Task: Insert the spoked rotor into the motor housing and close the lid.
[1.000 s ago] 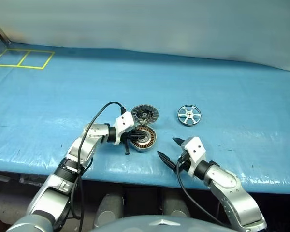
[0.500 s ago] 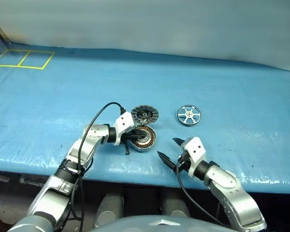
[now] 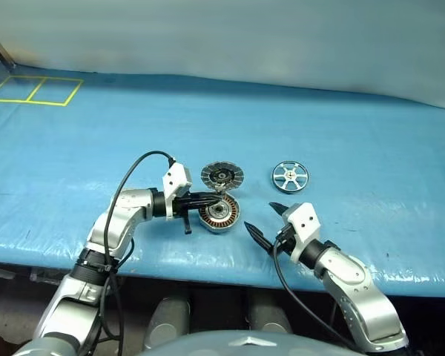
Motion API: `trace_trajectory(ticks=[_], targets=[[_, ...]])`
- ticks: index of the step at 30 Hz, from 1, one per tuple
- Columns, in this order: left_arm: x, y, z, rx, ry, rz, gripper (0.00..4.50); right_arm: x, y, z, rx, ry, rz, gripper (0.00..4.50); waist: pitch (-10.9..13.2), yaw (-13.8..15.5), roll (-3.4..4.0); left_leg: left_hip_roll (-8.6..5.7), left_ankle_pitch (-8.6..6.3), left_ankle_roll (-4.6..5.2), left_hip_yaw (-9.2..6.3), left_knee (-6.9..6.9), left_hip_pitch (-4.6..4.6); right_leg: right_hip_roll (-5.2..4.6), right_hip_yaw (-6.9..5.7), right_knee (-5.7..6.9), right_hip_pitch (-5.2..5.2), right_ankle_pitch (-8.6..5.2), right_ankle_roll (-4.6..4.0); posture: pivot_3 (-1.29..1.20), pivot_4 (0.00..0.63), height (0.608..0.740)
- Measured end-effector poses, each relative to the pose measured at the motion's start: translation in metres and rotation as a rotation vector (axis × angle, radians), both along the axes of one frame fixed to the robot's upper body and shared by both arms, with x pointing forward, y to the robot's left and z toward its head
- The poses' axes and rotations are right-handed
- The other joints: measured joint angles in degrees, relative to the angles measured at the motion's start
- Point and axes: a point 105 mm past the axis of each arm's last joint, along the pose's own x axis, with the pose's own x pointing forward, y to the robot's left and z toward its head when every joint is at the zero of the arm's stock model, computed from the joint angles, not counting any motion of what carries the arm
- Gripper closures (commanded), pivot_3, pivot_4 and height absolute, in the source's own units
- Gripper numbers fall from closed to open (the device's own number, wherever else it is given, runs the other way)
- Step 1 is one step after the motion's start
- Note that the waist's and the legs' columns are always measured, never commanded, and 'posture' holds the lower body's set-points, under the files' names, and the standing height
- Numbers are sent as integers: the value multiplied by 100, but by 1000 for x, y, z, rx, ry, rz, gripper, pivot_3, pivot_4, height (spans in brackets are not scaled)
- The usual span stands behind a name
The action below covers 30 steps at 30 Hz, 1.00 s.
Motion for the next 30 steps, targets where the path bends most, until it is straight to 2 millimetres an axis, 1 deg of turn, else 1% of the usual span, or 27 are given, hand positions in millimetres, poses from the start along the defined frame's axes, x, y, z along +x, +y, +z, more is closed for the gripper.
trace_trajectory(ticks=[3, 6, 10, 16, 19, 24, 30], targets=[[-6, 2, -5, -4, 19, 1, 4488, 16, -16, 3, -49, -19, -99, 0, 0, 12, 0, 0, 0, 0, 1, 4, 0, 0, 0, 1, 1, 0, 0, 0, 150, 740], [-10, 4, -9, -7, 30, 11, 4500, 30, -28, 5, -80, -32, -169, 583, 0, 15, 0, 0, 0, 0, 1, 2, 0, 1, 0, 1, 1, 0, 0, 0, 150, 740], [-13, 7, -15, -13, 35, 34, 4500, 56, -34, 12, -122, -54, -213, 583, 1, -9, 1, 0, 0, 0, 4, 0, 0, 1, 2, 1, -2, 1, -2, 0, 150, 740], [-14, 6, -18, -31, 25, 61, 4500, 80, -40, 16, -153, -55, -246, 583, 1, 6, 1, -3, 0, 1, 4, -3, -1, 1, 2, -2, -1, 1, -2, 0, 150, 740], [-16, 5, -21, -38, 25, 78, 4500, 87, -44, 13, -168, -37, -260, 583, 1, 0, 2, -2, 0, 1, 4, -4, 0, 1, 2, -2, -1, 1, -2, 0, 150, 740], [-18, 5, -23, -47, 29, 96, 4500, 90, -51, 4, -193, -6, -276, 583, 1, -11, 2, -2, 0, 2, 4, -5, 0, 1, 2, -2, -1, 2, -2, 0, 150, 740], [-18, 4, -24, -52, 19, 112, 4500, 93, -55, 4, -205, 7, -283, 583, 1, -36, 2, -2, 1, 2, 4, -4, 2, 1, 3, -1, 0, 2, -2, 0, 150, 740]])
